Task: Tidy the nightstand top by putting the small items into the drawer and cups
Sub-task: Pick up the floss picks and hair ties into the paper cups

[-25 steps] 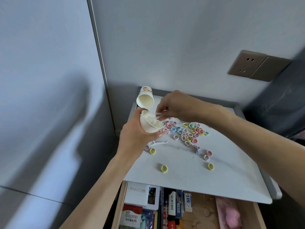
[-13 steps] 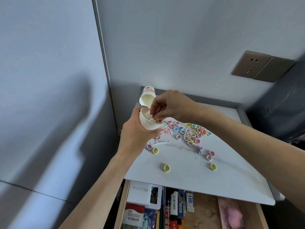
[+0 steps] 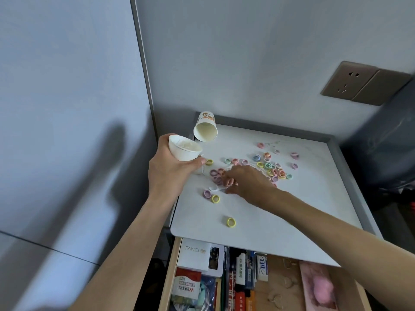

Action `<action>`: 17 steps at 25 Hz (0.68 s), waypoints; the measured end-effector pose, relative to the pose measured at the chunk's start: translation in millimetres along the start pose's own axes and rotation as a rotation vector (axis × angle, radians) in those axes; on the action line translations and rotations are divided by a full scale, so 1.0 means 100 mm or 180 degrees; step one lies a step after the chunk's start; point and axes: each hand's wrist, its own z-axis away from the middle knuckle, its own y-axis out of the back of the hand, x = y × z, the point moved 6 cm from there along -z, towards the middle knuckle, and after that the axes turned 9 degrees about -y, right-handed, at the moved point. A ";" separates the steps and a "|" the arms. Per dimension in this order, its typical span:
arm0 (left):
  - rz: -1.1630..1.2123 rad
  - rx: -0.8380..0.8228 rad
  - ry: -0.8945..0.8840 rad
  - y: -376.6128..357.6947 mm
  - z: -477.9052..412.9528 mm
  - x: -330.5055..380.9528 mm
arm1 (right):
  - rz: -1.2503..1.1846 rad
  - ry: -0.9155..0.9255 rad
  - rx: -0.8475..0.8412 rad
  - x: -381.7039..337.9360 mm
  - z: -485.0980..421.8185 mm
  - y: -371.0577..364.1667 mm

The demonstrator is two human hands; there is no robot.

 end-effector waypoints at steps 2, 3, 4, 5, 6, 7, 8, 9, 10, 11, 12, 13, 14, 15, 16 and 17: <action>0.0031 0.0066 0.0001 0.05 -0.02 -0.01 | 0.0147 0.0051 0.0047 -0.04 -0.01 -0.03; 0.0056 0.0097 0.0009 0.07 -0.03 -0.02 | 0.0289 0.0110 0.0045 -0.05 -0.01 -0.03; 0.0087 0.0131 0.0022 0.09 -0.04 -0.02 | 0.0408 0.0182 0.0036 -0.08 -0.01 -0.03; 0.0119 0.0163 0.0041 0.11 -0.05 -0.03 | 0.0443 0.0226 0.0034 -0.10 -0.01 0.00; 0.0152 0.0195 0.0063 0.12 -0.05 -0.04 | 0.0404 0.0233 0.0053 -0.11 -0.04 0.07; 0.0181 0.0218 0.0088 0.14 -0.06 -0.05 | 0.0347 0.0226 0.0123 -0.12 -0.12 0.16; 0.0198 0.0227 0.0112 0.15 -0.06 -0.06 | 0.0317 0.0255 0.0244 -0.14 -0.23 0.27; 0.0199 0.0231 0.0128 0.16 -0.06 -0.06 | 0.0296 0.0344 0.0391 -0.17 -0.37 0.36; 0.0181 0.0240 0.0142 0.16 -0.06 -0.06 | 0.0302 0.0517 0.0489 -0.24 -0.49 0.43; 0.0166 0.0258 0.0161 0.17 -0.06 -0.07 | 0.0357 0.0766 0.0502 -0.35 -0.59 0.45; 0.0171 0.0277 0.0174 0.18 -0.06 -0.08 | 0.0483 0.1029 0.0425 -0.46 -0.65 0.40; 0.0198 0.0283 0.0182 0.19 -0.06 -0.08 | 0.0635 0.1283 0.0314 -0.55 -0.69 0.32; 0.0225 0.0280 0.0188 0.18 -0.07 -0.08 | 0.0781 0.1463 0.0181 -0.62 -0.70 0.24; 0.0238 0.0268 0.0184 0.18 -0.08 -0.08 | 0.0859 0.1564 0.0104 -0.67 -0.72 0.17; 0.0241 0.0251 0.0174 0.17 -0.09 -0.08 | 0.0882 0.1577 0.0056 -0.69 -0.72 0.15; 0.0243 0.0234 0.0172 0.16 -0.08 -0.08 | 0.0848 0.1526 0.0021 -0.67 -0.74 0.13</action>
